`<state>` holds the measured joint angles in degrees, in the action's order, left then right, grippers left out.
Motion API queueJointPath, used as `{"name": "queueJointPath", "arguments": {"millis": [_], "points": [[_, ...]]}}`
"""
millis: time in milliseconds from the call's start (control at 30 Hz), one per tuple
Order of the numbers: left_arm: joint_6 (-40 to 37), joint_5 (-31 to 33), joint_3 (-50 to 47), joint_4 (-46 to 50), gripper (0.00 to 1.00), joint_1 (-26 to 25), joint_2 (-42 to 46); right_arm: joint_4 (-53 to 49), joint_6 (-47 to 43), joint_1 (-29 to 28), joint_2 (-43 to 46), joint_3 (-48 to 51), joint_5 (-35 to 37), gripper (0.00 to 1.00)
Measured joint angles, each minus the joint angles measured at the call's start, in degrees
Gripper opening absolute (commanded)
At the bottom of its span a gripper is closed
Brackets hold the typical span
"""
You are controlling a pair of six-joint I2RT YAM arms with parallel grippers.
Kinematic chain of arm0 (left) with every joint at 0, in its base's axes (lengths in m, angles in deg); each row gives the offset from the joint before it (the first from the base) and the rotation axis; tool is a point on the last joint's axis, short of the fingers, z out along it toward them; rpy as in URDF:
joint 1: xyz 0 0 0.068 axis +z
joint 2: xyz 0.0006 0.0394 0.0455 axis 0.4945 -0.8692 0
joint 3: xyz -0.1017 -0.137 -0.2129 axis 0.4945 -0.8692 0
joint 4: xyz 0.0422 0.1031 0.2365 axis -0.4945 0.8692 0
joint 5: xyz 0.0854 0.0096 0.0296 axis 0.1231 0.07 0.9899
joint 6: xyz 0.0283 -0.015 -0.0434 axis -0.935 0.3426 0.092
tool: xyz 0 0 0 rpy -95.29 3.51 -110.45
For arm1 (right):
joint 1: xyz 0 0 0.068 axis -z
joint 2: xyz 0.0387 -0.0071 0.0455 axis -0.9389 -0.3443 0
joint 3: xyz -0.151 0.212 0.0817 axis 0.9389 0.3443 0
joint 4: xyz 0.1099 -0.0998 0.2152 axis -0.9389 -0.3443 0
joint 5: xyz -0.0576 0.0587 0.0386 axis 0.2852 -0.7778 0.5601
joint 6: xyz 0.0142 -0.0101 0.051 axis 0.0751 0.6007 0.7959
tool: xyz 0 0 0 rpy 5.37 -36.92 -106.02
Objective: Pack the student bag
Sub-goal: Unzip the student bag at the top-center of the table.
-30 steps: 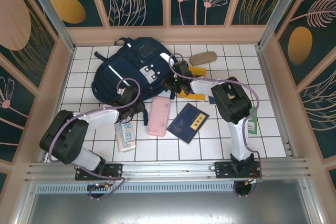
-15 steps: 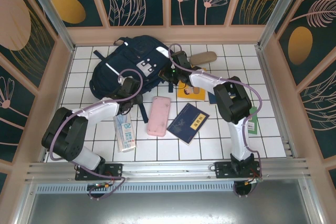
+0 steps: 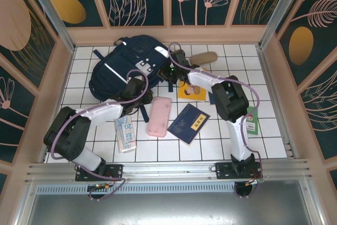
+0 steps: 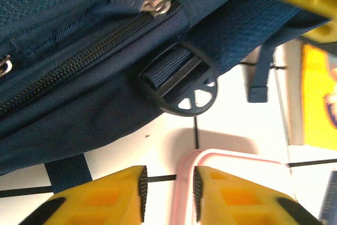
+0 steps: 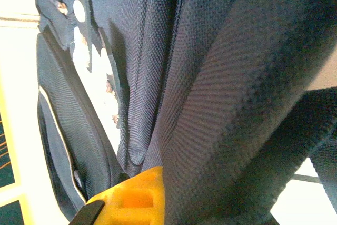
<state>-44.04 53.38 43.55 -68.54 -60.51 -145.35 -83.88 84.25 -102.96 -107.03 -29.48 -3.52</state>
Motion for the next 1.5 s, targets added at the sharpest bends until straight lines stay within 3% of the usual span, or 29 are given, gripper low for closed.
{"name": "queueJointPath", "arguments": {"millis": [233, 533, 733, 1100, 1500], "points": [[-0.8, 1.8, 1.9, 0.7, 0.29, 5.6, -6.4, -0.2, 0.0, 0.0, -2.0, -1.5, 0.0, 0.00], [-4.3, 2.5, 9.0, 5.7, 0.35, 7.3, -12.0, -0.4, 0.0, 0.2, -7.1, -6.3, 0.0, 0.00], [-3.7, -0.1, 9.4, 5.5, 0.31, 7.2, -11.9, -2.6, 0.0, 0.2, -8.6, -9.0, 0.0, 0.00], [2.3, -0.3, 14.1, 4.2, 0.39, 2.1, -13.9, -3.0, 0.0, 0.2, -9.0, -9.5, -0.7, 0.00], [6.9, 2.6, 21.8, 9.7, 0.39, 1.3, -21.2, -2.9, 0.5, 0.2, -9.0, -9.5, -0.7, 0.00]]}}
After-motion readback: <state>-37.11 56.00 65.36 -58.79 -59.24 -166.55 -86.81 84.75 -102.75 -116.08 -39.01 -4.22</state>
